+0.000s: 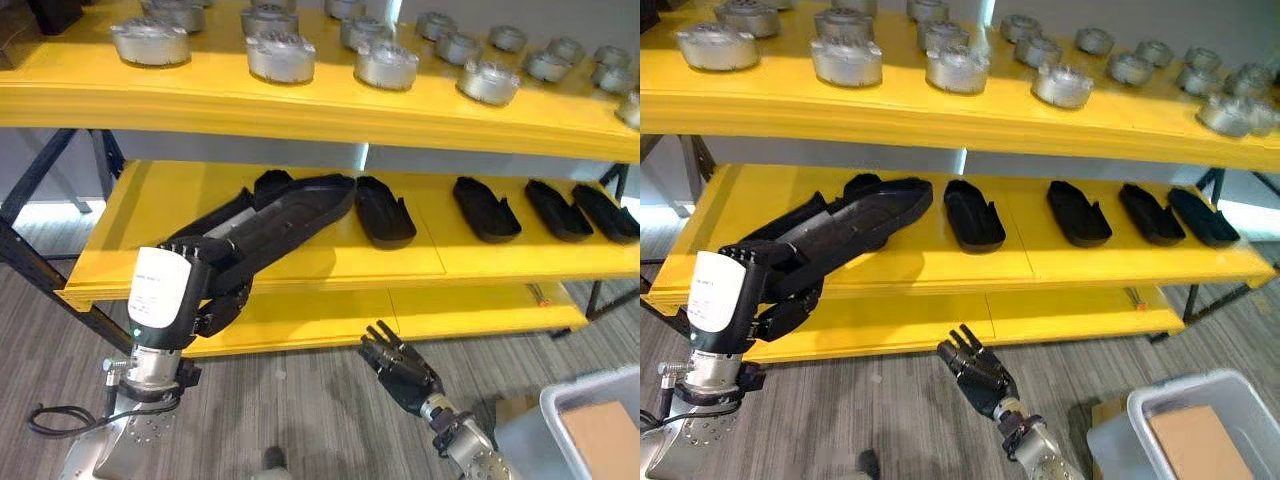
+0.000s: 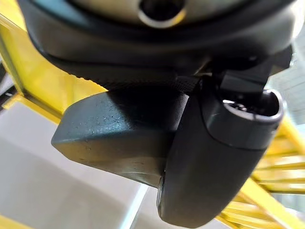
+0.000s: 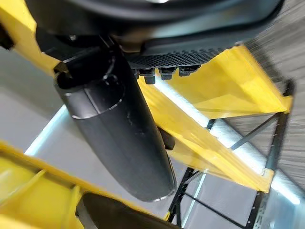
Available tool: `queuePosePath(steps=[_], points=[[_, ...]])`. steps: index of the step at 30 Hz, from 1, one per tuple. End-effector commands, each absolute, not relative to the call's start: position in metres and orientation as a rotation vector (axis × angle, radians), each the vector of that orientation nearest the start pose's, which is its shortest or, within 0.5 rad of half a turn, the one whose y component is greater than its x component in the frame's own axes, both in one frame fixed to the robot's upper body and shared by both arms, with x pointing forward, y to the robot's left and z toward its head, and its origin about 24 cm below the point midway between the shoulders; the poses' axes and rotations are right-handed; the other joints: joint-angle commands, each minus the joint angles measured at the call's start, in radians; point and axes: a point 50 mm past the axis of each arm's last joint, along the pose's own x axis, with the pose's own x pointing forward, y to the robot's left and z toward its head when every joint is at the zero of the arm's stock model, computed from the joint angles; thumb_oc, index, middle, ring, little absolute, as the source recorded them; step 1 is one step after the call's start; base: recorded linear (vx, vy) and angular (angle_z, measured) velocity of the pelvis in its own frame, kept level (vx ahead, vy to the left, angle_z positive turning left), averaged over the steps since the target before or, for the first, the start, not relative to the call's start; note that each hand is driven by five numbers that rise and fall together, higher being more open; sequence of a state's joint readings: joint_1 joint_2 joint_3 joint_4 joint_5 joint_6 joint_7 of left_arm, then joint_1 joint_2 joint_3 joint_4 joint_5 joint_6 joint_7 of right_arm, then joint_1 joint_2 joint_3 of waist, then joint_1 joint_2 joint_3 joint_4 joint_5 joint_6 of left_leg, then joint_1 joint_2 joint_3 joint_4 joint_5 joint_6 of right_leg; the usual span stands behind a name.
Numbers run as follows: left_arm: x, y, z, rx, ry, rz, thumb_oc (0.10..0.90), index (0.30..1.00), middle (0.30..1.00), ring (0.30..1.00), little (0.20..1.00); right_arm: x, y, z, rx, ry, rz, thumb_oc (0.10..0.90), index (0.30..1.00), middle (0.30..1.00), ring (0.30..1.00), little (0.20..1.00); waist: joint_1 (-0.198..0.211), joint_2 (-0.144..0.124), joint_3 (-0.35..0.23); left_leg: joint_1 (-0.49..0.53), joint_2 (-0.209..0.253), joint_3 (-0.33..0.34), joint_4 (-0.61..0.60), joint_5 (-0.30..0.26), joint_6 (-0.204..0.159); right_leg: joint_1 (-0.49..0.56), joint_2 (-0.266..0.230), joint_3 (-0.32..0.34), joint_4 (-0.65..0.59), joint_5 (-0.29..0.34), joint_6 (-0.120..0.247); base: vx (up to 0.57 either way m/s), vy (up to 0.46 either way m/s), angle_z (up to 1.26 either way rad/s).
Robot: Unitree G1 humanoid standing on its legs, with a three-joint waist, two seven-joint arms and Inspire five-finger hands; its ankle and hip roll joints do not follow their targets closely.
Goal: Move parts from the plastic box to the shelf.
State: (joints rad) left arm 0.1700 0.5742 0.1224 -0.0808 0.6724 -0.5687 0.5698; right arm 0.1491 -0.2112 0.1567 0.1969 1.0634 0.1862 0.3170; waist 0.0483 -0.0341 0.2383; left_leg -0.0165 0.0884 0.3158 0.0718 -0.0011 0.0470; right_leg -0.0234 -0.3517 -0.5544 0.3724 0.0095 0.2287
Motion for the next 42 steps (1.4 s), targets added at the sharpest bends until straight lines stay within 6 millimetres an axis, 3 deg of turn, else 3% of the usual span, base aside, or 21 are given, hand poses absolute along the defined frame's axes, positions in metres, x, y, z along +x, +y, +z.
queuePosePath(steps=[1,4,5,8,16,26,32,36,40,41,42], points=[[0.203,0.240,0.166,0.983,-1.035,0.286,0.400,0.300,0.300,0.300,0.300,0.228,-0.145,0.004,0.967,0.214,0.363,0.900,1.000,1.000,1.000,1.000,0.011,-0.013,-0.099,0.148,-0.096,-0.018,-0.159,-0.039,-0.013,-0.027,0.196,0.031,-0.185,0.089,-0.043,0.11,0.094,0.29],[0.200,0.240,0.158,0.990,-1.012,0.291,0.400,0.300,0.300,0.300,0.300,0.219,-0.153,0.000,0.962,0.213,0.353,0.900,1.000,1.000,1.000,1.000,-0.024,-0.031,-0.093,0.132,-0.135,-0.068,-0.159,-0.021,0.001,-0.038,0.298,0.127,-0.259,0.101,-0.086,0.07,-0.015,0.56],[0.201,0.239,0.153,0.991,-0.995,0.285,0.400,0.300,0.300,0.300,0.300,0.212,-0.158,-0.004,0.966,0.219,0.340,0.900,1.000,1.000,1.000,1.000,-0.051,-0.036,-0.098,0.129,-0.149,-0.112,-0.159,-0.016,0.005,-0.030,0.337,0.231,-0.305,0.104,-0.097,0.13,-0.027,0.18],[0.204,0.236,0.148,0.990,-0.989,0.273,0.400,0.300,0.300,0.300,0.300,0.207,-0.164,-0.010,0.970,0.228,0.323,0.900,1.000,1.000,1.000,1.000,-0.075,-0.035,-0.114,0.121,-0.157,-0.140,-0.159,-0.004,0.005,-0.014,0.360,0.312,-0.348,0.112,-0.108,0.12,-0.002,0.52],[0.208,0.238,0.152,1.000,-0.984,0.317,0.400,0.300,0.300,0.300,0.300,0.209,-0.159,-0.014,0.963,0.223,0.366,0.900,1.000,1.000,1.000,1.000,-0.083,-0.010,-0.135,0.135,-0.143,-0.107,-0.159,-0.003,-0.006,0.058,0.345,0.340,-0.397,0.077,-0.116,0.10,0.023,0.09],[0.205,0.235,0.150,1.006,-0.968,0.322,0.400,0.300,0.300,0.300,0.300,0.212,-0.154,-0.012,0.965,0.253,0.385,0.900,1.000,1.000,1.000,1.000,-0.075,-0.005,-0.143,0.138,-0.139,-0.088,-0.140,-0.013,-0.010,0.091,0.340,0.337,-0.404,0.051,-0.132,0.06,-0.019,-0.01],[0.206,0.240,0.148,1.032,-0.940,0.355,0.400,0.300,0.300,0.300,0.300,0.211,-0.148,-0.014,0.947,0.285,0.431,0.900,1.000,1.000,1.000,1.000,-0.073,0.000,-0.133,0.114,-0.140,-0.085,-0.067,-0.035,-0.016,0.095,0.332,0.331,-0.386,0.037,-0.143,0.04,-0.068,-0.01],[0.205,0.247,0.148,1.053,-0.943,0.414,0.400,0.300,0.300,0.300,0.300,0.213,-0.146,-0.013,0.960,0.278,0.459,0.900,1.000,1.000,1.000,1.000,-0.070,0.000,-0.115,0.063,-0.145,-0.074,0.077,-0.067,-0.025,0.097,0.314,0.325,-0.368,0.024,-0.158,0.02,-0.086,0.02],[0.208,0.247,0.153,1.050,-0.957,0.443,0.400,0.300,0.300,0.300,0.300,0.214,-0.144,-0.016,0.920,0.284,0.476,0.900,1.000,1.000,1.000,1.000,-0.074,-0.001,-0.079,-0.066,-0.087,-0.072,0.350,-0.001,-0.074,0.092,0.301,0.311,-0.333,0.001,-0.190,-0.04,-0.077,0.11],[0.209,0.248,0.155,1.048,-0.951,0.450,0.400,0.300,0.300,0.300,0.300,0.213,-0.145,-0.017,0.918,0.287,0.471,0.900,1.000,1.000,1.000,1.000,-0.078,-0.002,-0.075,-0.081,-0.060,-0.068,0.381,0.018,-0.087,0.092,0.302,0.305,-0.327,-0.004,-0.195,0.03,0.022,0.15],[0.211,0.250,0.157,1.025,-0.935,0.479,0.400,0.300,0.300,0.300,0.300,0.212,-0.148,-0.019,0.920,0.293,0.466,0.900,1.000,1.000,1.000,1.000,-0.093,-0.002,-0.072,-0.067,0.008,-0.044,0.346,0.044,-0.104,0.095,0.302,0.291,-0.319,-0.013,-0.202,0.07,0.087,0.04]])
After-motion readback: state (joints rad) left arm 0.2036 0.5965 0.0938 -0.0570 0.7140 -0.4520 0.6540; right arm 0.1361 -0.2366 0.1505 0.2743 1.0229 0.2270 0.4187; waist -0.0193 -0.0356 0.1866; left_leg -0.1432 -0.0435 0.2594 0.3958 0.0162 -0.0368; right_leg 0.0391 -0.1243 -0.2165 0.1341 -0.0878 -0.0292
